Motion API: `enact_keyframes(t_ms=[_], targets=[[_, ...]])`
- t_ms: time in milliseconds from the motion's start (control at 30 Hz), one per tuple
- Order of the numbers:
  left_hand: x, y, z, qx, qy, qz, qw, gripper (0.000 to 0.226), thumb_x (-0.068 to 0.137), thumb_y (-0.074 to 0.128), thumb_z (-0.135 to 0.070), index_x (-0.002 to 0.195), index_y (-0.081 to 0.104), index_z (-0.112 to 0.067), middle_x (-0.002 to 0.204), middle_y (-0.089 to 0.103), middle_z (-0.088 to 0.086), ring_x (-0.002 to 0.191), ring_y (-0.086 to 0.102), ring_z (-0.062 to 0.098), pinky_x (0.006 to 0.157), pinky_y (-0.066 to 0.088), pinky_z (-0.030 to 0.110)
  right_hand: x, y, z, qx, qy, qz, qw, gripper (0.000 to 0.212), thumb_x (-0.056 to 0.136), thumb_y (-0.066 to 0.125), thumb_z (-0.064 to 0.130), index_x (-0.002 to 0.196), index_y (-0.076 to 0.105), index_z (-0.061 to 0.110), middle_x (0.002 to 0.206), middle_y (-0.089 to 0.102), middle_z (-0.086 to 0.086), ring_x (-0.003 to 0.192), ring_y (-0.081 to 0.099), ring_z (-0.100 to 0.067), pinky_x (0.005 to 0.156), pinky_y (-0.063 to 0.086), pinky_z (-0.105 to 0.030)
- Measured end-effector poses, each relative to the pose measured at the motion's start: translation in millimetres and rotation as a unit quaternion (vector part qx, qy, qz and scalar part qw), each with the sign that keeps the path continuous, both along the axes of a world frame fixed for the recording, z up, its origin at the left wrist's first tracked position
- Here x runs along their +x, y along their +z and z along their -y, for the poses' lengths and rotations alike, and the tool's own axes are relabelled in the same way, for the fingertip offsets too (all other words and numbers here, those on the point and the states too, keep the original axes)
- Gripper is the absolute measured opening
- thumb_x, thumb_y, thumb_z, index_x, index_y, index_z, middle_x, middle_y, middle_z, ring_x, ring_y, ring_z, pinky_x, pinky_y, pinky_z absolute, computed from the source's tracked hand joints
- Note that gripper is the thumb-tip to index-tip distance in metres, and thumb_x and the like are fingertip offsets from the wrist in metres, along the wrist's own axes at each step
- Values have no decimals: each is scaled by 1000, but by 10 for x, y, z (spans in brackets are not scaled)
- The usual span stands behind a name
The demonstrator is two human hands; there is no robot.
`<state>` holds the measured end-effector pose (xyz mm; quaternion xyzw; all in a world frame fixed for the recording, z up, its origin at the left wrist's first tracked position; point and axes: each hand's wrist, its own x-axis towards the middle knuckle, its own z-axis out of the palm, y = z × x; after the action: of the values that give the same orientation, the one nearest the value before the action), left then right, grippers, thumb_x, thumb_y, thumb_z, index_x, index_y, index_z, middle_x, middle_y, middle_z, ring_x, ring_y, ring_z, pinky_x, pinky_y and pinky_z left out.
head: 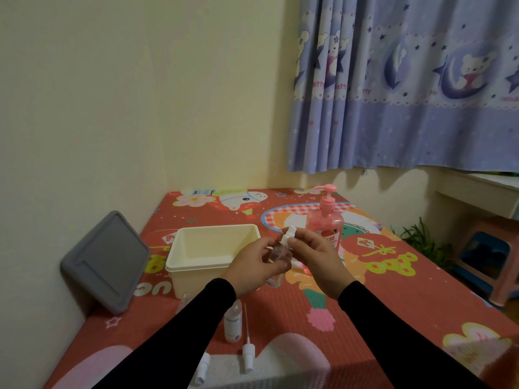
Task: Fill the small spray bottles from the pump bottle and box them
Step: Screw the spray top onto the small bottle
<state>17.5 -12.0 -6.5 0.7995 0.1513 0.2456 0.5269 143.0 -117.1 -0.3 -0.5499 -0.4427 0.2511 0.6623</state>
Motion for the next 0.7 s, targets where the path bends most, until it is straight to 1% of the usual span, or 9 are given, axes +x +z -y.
enact_keyframes(t_ms=[67,167,267,367,433,533,567,633,700], targets=[[2,13,-2,-2,-2,5,1000,29,83,73,-15,107,60,-23,97,74,3,90,71,12,76,57,30,-1,9,2,4,13,-6,1000,24,96,50,6,101,71,18,101,73,-8,98,69,-24,88,56,-33],[2,30,-5,-3,-7,11,1000,25,84,72,-12,103,62,-23,96,73,2,87,70,10,74,56,25,-1,43,8,4,22,-19,1000,25,96,50,4,98,72,17,94,74,-4,89,70,-18,78,56,-25],[-4,45,7,-3,-7,17,1000,23,84,71,-11,104,63,-18,95,73,2,87,70,10,70,56,23,2,69,15,7,29,-19,999,21,95,51,2,99,70,9,86,74,-2,77,69,-11,65,52,-17],[-8,65,21,15,1,22,1000,23,84,71,-12,105,64,-17,92,71,-4,88,69,10,74,55,24,14,55,2,15,11,-21,1000,16,93,58,6,104,66,-1,82,71,-3,68,66,-6,59,49,-14],[-6,71,33,20,3,25,999,24,84,72,-13,105,64,-18,94,71,-3,89,68,10,77,54,24,18,50,-9,18,-5,-32,999,16,89,64,11,100,63,-1,77,68,-1,64,64,-6,58,49,-15],[6,78,53,21,3,25,999,27,83,72,-13,110,65,-15,99,72,2,93,69,16,82,55,31,22,46,-26,6,-20,-43,999,17,85,70,15,90,56,6,69,62,2,59,61,-6,57,48,-18],[11,78,53,20,2,23,1000,29,84,72,-13,111,65,-15,99,72,2,94,68,17,83,56,33,16,50,-29,6,-19,-51,999,17,84,71,15,88,55,8,71,63,0,61,62,-8,59,48,-21],[20,77,49,16,1,22,1000,31,84,72,-13,113,64,-15,99,72,2,94,68,18,85,56,36,9,57,-47,16,-8,-78,997,14,84,70,13,89,57,10,84,69,-8,72,67,-16,65,51,-27],[30,76,42,17,2,22,1000,31,84,72,-13,114,64,-14,101,72,5,95,68,20,86,57,39,-19,80,-56,28,3,-104,994,11,86,67,10,96,64,10,95,72,-11,81,69,-21,74,56,-33]])
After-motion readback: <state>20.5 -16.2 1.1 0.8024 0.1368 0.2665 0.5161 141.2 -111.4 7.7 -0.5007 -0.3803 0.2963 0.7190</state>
